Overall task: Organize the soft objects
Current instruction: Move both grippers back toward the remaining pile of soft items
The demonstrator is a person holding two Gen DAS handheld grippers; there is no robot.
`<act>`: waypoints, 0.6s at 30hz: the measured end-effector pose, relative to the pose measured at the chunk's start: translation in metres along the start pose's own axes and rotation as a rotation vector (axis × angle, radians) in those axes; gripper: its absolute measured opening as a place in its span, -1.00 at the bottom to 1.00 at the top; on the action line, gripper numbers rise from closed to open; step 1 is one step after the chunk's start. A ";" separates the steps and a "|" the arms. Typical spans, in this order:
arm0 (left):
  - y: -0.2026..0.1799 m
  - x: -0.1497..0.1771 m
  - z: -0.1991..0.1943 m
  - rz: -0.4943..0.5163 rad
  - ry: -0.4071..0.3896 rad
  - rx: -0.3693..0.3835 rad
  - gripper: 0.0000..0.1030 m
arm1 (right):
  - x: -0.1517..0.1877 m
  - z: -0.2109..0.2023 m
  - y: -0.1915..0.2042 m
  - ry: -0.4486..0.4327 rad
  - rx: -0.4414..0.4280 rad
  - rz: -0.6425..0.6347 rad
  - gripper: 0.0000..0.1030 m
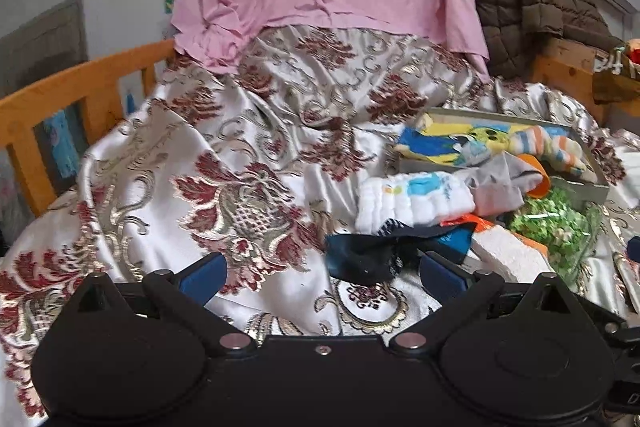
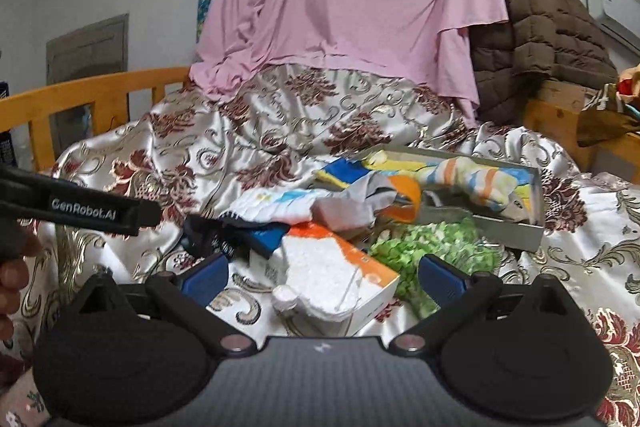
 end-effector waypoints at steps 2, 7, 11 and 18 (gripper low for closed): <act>-0.003 0.001 0.004 0.016 0.005 0.020 0.99 | 0.003 0.003 0.000 0.010 -0.008 0.004 1.00; -0.008 0.001 0.019 0.050 0.017 0.063 0.99 | 0.009 0.011 -0.002 0.035 -0.015 -0.004 1.00; -0.016 -0.002 0.036 0.079 0.033 0.131 0.98 | 0.013 0.020 -0.003 0.057 -0.015 -0.035 1.00; -0.036 -0.003 0.061 0.224 0.017 0.200 0.98 | 0.017 0.038 -0.014 0.087 -0.014 -0.040 0.99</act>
Point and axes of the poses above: each gripper's, at about its wrist camera, not at the fingertips, and z roughly the way its jaws point, y to its left, x to its underside, the point moved 6 cm from there along z, roughly the way its jaws point, and after that the axes turned 13 degrees about -x, right-handed, at the moved point
